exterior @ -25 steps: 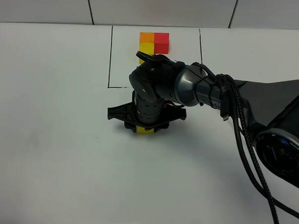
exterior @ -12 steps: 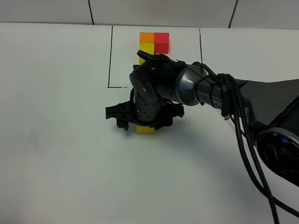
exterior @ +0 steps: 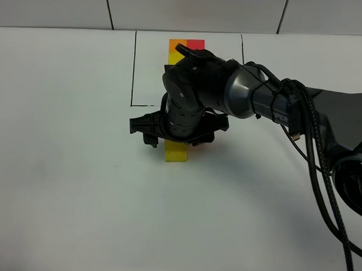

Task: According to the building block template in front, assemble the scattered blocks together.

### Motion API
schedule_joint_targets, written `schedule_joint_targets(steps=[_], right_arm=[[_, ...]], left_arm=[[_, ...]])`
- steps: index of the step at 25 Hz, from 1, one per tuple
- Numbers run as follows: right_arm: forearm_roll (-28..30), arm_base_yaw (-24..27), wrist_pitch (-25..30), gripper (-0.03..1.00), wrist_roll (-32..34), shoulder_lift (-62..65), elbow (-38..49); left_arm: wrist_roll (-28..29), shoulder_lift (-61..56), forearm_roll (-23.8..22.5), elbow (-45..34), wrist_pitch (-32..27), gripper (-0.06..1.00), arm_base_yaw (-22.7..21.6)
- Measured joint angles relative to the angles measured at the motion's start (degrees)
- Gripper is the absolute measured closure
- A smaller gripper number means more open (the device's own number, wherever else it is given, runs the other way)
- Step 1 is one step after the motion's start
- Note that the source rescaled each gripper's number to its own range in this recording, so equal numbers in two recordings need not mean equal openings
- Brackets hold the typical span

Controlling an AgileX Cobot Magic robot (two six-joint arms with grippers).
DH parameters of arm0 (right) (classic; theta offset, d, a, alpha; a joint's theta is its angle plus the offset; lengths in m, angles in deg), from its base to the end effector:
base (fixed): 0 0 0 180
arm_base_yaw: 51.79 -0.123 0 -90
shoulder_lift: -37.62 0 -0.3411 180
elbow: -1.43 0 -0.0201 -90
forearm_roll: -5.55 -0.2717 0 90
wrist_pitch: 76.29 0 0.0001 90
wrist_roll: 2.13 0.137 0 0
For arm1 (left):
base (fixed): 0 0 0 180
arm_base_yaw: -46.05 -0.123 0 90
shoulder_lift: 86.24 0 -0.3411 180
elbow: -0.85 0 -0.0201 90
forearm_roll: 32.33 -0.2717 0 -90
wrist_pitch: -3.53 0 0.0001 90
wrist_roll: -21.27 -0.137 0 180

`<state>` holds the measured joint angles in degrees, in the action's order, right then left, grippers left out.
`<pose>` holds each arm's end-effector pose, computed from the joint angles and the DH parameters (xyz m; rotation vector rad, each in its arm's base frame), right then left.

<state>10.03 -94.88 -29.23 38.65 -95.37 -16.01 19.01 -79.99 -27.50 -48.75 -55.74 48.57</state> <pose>0.3905 0.3545 0.1430 -0.1215 2.8616 0.2230 -0.0022 -0.0098 0.2714 0.0867 2.0061 -0.1032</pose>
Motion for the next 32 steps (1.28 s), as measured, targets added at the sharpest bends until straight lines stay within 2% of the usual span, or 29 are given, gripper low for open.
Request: schedule_joint_targets(steps=[4, 9, 17, 20, 25, 28, 32], right_arm=[[-0.1, 0.2, 2.5, 0.46, -0.6, 2.0, 0.0], [-1.1, 3.6, 7.3, 0.46, -2.8, 3.0, 0.0], [-1.3, 9.9, 7.9, 0.46, -8.7, 5.6, 0.6], [-1.5, 13.5, 5.7, 0.46, -11.3, 7.4, 3.3], [-3.2, 23.5, -0.5, 0.46, -16.8, 11.1, 9.2], [-4.8, 29.9, -0.8, 0.46, -21.0, 13.1, 10.8], [-3.9, 36.3, 1.1, 0.45, -26.6, 16.4, 11.3]], left_arm=[[0.0, 0.0, 0.0, 0.0, 0.0, 0.15, 0.0], [0.0, 0.0, 0.0, 0.0, 0.0, 0.15, 0.0], [0.0, 0.0, 0.0, 0.0, 0.0, 0.15, 0.0], [0.0, 0.0, 0.0, 0.0, 0.0, 0.15, 0.0], [0.0, 0.0, 0.0, 0.0, 0.0, 0.15, 0.0], [0.0, 0.0, 0.0, 0.0, 0.0, 0.15, 0.0], [0.0, 0.0, 0.0, 0.0, 0.0, 0.15, 0.0]])
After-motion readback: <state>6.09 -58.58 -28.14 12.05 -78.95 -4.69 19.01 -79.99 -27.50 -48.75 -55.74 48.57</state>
